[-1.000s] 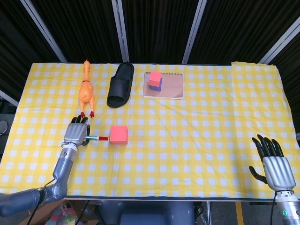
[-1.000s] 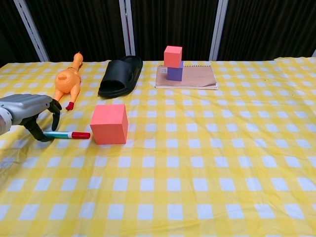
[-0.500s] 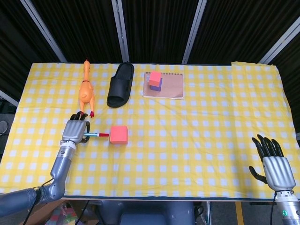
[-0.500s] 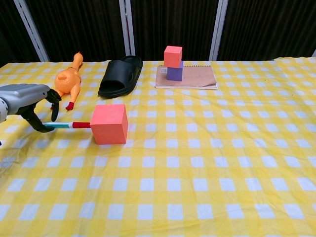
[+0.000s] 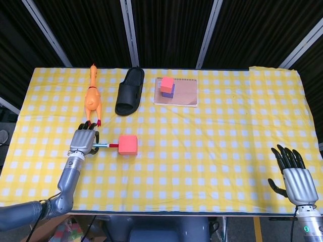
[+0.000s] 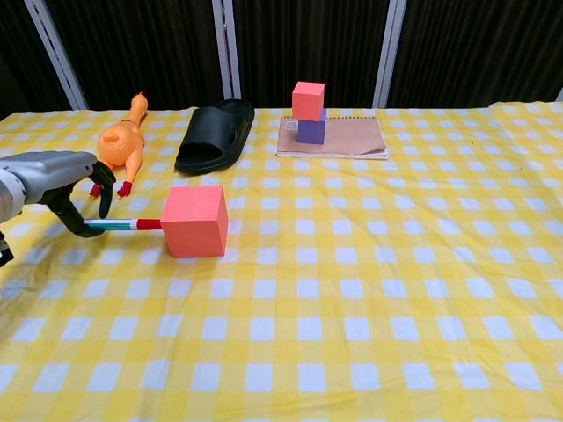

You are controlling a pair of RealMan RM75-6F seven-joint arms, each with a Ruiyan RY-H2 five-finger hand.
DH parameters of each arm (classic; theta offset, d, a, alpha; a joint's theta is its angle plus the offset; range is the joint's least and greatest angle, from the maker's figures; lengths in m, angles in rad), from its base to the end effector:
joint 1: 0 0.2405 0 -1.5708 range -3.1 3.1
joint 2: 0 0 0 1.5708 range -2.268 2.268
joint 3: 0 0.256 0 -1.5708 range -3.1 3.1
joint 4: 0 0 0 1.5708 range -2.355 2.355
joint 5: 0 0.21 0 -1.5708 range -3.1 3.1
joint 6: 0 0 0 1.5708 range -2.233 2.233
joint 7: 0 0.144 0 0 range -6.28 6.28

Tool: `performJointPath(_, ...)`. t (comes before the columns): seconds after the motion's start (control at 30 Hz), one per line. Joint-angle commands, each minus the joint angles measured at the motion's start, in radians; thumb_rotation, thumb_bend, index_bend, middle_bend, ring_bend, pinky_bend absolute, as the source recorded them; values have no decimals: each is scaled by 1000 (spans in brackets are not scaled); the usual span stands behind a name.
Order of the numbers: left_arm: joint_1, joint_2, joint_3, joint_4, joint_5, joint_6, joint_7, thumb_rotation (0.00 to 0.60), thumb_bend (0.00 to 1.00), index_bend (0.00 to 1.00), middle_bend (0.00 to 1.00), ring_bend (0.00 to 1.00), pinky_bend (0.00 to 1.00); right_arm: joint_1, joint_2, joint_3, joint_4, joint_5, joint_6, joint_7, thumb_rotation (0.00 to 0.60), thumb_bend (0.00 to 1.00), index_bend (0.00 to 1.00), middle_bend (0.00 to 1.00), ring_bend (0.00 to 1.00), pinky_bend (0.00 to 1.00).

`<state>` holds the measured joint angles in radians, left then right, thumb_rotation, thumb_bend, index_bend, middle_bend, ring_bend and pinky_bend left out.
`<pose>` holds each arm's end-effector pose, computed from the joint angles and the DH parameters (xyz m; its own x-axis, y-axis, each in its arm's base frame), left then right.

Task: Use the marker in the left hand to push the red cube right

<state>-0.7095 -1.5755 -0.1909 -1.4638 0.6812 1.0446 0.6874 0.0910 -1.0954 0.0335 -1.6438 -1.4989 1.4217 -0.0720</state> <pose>-0.2056 0.3456 -0.0119 0.5161 0.3475 0.7829 0.8441 -0.0515 -0.5336 -0.3105 -0.1787 0.1531 0.4536 -0.0789 0.8877 -0.8910 -0.0202 0.4535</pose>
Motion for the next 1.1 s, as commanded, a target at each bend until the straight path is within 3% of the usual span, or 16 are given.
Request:
performJointPath(0.03, -16, -16, -4, 5, -9, 4, 16, 600, 431, 579, 120, 0, 105, 0, 0, 0, 0, 0, 0, 1, 600, 354, 0, 0, 0, 0)
performJointPath(0.7, -122, -149, -52, 26, -108, 22, 88, 600, 431, 585, 127, 1, 105, 1, 7, -1, -2, 2, -6, 17, 600, 355, 0, 0, 0, 0)
performJointPath(1.1, -137, -131, -54, -28, -152, 64, 128, 600, 431, 585, 128, 1, 105, 1, 7, -1, -3, 1, -5, 19, 600, 354, 0, 0, 0, 0)
